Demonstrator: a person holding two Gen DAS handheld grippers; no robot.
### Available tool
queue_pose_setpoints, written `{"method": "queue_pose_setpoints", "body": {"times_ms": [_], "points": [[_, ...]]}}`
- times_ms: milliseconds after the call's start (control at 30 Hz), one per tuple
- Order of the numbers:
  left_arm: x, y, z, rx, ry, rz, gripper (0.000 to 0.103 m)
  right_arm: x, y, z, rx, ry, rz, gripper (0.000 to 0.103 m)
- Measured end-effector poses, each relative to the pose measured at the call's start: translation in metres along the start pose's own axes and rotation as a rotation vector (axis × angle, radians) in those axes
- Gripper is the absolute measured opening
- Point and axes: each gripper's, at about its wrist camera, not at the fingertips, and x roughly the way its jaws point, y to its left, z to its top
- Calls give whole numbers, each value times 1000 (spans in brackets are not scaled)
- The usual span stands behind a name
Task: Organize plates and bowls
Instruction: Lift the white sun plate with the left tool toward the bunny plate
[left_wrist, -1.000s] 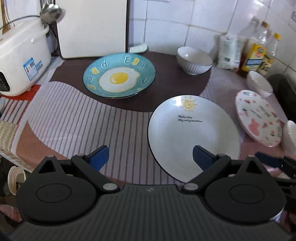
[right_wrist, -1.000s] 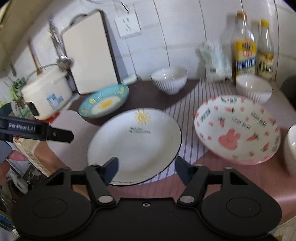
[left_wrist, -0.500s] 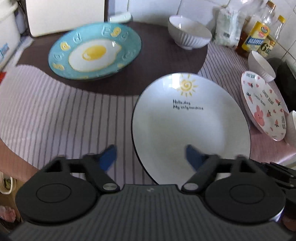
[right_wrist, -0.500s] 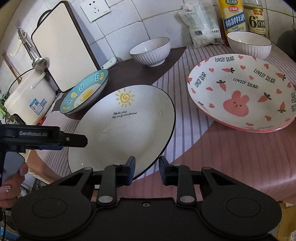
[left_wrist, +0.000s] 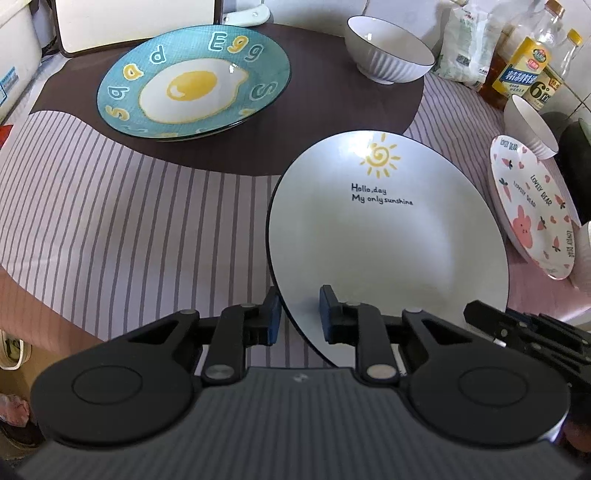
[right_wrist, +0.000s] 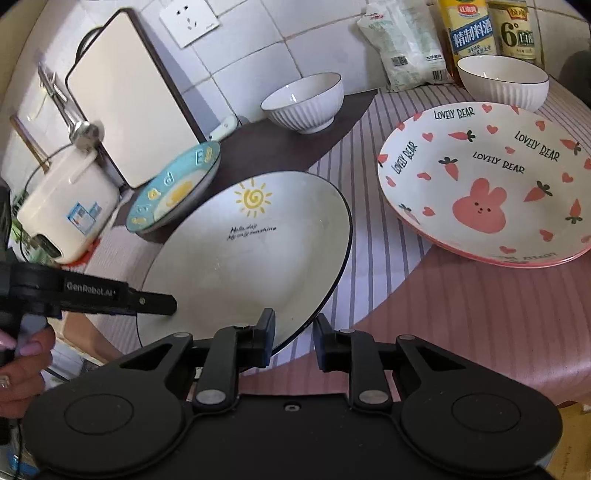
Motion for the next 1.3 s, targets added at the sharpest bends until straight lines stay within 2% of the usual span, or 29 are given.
{"method": "queue_pose_setpoints", "body": {"times_ms": [100,233,367,500,533,567,600,633,667,767,867,1033,1133,1200,1233,1300], "points": [[-1,-2,5,25,0,7,21,0,2,6,-39,-19,-3,27],[-5,-4,21,32,-22,13,21,0,-3,18,-20,-46,32,27],[-5,-9,42,53,-47,18,21,4,0,35,-37,-70,32,27],[4,-12,59,62,-54,-8,21,10,-3,53,-38,-92,39,27],[7,-14,62,67,-47,-28,20,12,-2,57,-64,-97,42,26],[10,-17,64,67,-32,-61,19,12,-1,60,-84,-98,73,2],[14,-23,65,92,-23,-62,19,16,5,64,-106,-75,130,2],[16,-29,66,117,-20,-47,19,19,17,66,-157,-67,119,2],[18,-32,67,105,-13,-36,20,21,30,67,-212,-78,81,2],[27,-19,71,10,46,-85,19,24,42,72,-186,-75,112,2],[32,-17,71,17,47,-80,19,21,44,78,-142,-105,77,2],[38,-14,76,13,56,-83,19,26,33,80,-153,-65,-45,3],[42,-13,80,16,78,-76,20,18,27,79,-113,-65,-71,5],[44,-15,83,39,110,-66,25,11,23,76,-99,-70,-96,8],[42,-20,83,82,120,-50,28,7,22,75,-91,-74,-110,8],[33,-32,83,178,134,7,45,-5,21,72,-65,-85,-147,8]]}}
